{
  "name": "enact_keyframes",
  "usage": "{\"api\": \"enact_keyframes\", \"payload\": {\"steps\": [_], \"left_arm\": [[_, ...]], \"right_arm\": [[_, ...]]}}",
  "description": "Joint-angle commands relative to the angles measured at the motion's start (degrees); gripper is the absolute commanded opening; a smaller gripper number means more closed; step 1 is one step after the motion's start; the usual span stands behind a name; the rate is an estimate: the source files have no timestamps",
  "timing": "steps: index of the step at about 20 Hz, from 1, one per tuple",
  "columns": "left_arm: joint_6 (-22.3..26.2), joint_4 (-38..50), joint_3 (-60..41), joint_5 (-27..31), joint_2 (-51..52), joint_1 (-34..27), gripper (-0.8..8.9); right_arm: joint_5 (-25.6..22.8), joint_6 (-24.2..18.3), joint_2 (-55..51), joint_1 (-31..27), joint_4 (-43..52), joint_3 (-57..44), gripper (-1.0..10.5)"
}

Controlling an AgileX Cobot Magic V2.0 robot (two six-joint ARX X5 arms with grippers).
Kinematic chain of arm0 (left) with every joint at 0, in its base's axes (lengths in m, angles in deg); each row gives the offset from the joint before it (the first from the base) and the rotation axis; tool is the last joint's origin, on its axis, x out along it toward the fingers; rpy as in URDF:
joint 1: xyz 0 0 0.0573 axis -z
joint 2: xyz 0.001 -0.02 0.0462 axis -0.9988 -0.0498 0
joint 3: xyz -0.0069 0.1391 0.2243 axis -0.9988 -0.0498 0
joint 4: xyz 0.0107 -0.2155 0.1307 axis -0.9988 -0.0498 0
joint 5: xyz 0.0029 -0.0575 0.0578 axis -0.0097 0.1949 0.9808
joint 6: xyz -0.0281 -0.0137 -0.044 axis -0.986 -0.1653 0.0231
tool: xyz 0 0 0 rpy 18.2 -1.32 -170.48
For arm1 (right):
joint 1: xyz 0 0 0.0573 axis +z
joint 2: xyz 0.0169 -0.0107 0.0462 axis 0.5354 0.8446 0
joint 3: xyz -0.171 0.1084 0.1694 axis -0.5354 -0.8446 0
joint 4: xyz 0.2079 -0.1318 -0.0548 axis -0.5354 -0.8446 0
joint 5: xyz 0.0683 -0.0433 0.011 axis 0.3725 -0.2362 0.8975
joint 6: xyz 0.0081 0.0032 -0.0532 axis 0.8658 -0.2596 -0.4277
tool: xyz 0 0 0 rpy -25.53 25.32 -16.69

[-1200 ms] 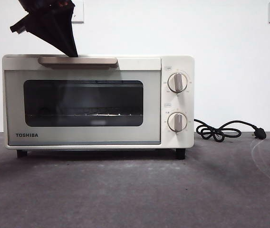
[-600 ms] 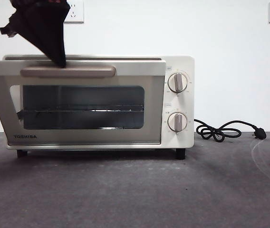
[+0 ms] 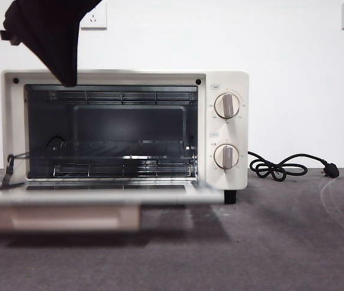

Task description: Take the corn from the table,put the corn in the oven

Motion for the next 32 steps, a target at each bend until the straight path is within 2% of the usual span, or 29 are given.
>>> {"api": "enact_keyframes", "payload": {"steps": [1, 6, 8, 13, 15, 19, 23, 25, 28, 32], "left_arm": [[0.2, 0.4, -0.5, 0.0, 3.5, 2.1, -0.06], [-2.7, 6.0, -0.5, 0.1, 12.8, 4.4, -0.06], [-4.0, 6.9, -0.5, 2.8, 16.5, 4.4, -0.06], [-9.9, 0.2, -0.5, 26.6, 22.5, 4.4, -0.06], [-11.9, -2.6, -0.5, 32.8, 24.4, 4.4, -0.06], [-12.1, -2.2, -0.6, 33.0, 30.0, 4.4, -0.06], [-12.0, -2.3, -0.6, 33.0, 36.7, 4.4, -0.06], [-12.0, -2.4, -0.6, 32.2, 40.3, 4.4, -0.07], [-12.0, -2.5, -1.5, 26.8, 45.7, 4.4, -0.08], [-12.0, -2.5, -7.9, 22.1, 52.3, 4.5, -0.08]], "right_arm": [[0.6, -1.3, -0.1, 0.1, 0.6, 0.2, -0.1], [3.1, -1.9, 0.0, 0.1, 7.0, 0.2, -0.1], [3.5, -1.9, 0.2, 0.7, 10.1, 0.2, -0.1], [3.4, -2.5, 2.9, 5.7, 19.4, 0.2, -0.1], [1.7, -3.0, 5.4, 8.1, 22.9, 0.2, -0.1], [-1.1, -6.4, 11.5, 11.3, 29.4, 0.2, -0.1], [-5.8, -11.1, 17.1, 12.1, 34.6, 0.2, -0.1], [-8.5, -15.2, 19.4, 12.1, 36.7, 0.2, -0.1], [-11.5, -23.2, 21.7, 12.1, 39.6, 0.2, -0.1], [-14.6, -31.2, 25.9, 12.4, 40.5, 1.9, -0.1]]}}
